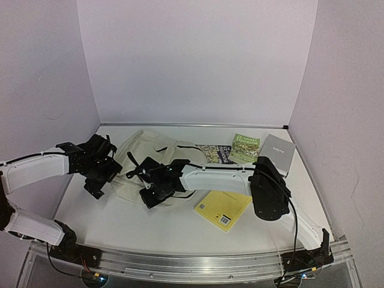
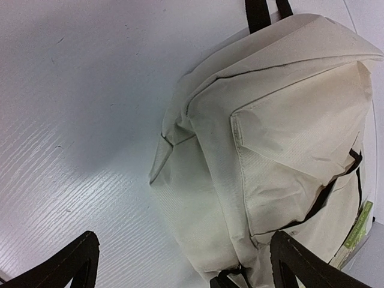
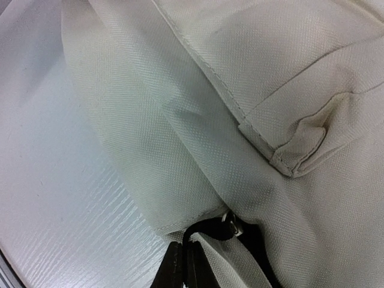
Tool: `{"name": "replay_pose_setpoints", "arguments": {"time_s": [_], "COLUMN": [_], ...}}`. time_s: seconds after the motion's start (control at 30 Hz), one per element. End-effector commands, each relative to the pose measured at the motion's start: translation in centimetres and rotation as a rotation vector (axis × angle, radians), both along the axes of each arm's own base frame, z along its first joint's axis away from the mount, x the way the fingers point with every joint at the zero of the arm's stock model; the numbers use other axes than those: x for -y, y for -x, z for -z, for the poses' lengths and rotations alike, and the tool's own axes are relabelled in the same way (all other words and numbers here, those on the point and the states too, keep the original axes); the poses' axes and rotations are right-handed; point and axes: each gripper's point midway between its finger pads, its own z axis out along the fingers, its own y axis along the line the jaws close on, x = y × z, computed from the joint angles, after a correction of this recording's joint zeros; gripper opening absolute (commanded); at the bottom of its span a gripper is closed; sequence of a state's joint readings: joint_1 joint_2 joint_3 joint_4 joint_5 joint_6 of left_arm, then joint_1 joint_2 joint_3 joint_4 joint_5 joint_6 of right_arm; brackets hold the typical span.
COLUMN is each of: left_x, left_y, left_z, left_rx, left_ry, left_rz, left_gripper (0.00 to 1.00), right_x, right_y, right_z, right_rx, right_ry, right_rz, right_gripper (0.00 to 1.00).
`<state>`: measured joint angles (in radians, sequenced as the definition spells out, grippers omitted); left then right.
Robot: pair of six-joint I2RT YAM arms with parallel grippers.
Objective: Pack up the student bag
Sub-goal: Unzip the student bag at the center of the board.
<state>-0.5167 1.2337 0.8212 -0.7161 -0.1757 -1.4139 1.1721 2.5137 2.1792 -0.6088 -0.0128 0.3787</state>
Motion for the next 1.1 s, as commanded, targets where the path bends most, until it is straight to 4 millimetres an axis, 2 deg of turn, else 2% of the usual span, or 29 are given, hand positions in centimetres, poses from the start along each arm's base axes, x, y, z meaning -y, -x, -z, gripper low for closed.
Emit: {"name": "replay_pose_setpoints", "arguments": {"time_s": [0.0, 0.1, 0.33, 0.43, 0.67, 0.87, 1.07], "left_x": [0.5, 1.1, 3.3, 4.2, 4.5, 4.4, 3.4], "left_y": [-0.3, -0.4, -1.0, -1.6, -2.2, -2.1, -1.8], "left_z": [0.0, 0.8, 3.5, 4.4, 6.3, 7.8, 7.8], "left_rx": [0.024, 0.014, 0.027, 0.071, 0.062, 0.043, 0.019], "left_ry": [0.034, 0.053, 0.120, 0.164, 0.158, 0.160, 0.117], "left_rz": [0.016, 0.040, 0.135, 0.156, 0.156, 0.139, 0.106], "left_gripper": [0.99, 0.99, 1.00, 1.00, 0.95, 0.82, 0.55], "right_x": [-0.1, 0.1, -0.2, -0.2, 0.3, 1.1, 2.1], "right_y": [-0.7, -1.2, -0.2, 0.0, 0.3, 0.3, 0.2], "right_z": [-1.6, -2.7, -6.3, -6.4, -5.6, -5.8, -5.5], "right_rx": [0.024, 0.031, 0.017, 0.003, -0.052, -0.070, -0.062], "right_ry": [-0.022, -0.037, -0.100, -0.107, -0.108, -0.108, -0.084], "right_rz": [0.009, 0.012, -0.078, -0.104, -0.130, -0.127, -0.118], "right_gripper": [0.00, 0.00, 0.00, 0.00, 0.00, 0.00, 0.00]}}
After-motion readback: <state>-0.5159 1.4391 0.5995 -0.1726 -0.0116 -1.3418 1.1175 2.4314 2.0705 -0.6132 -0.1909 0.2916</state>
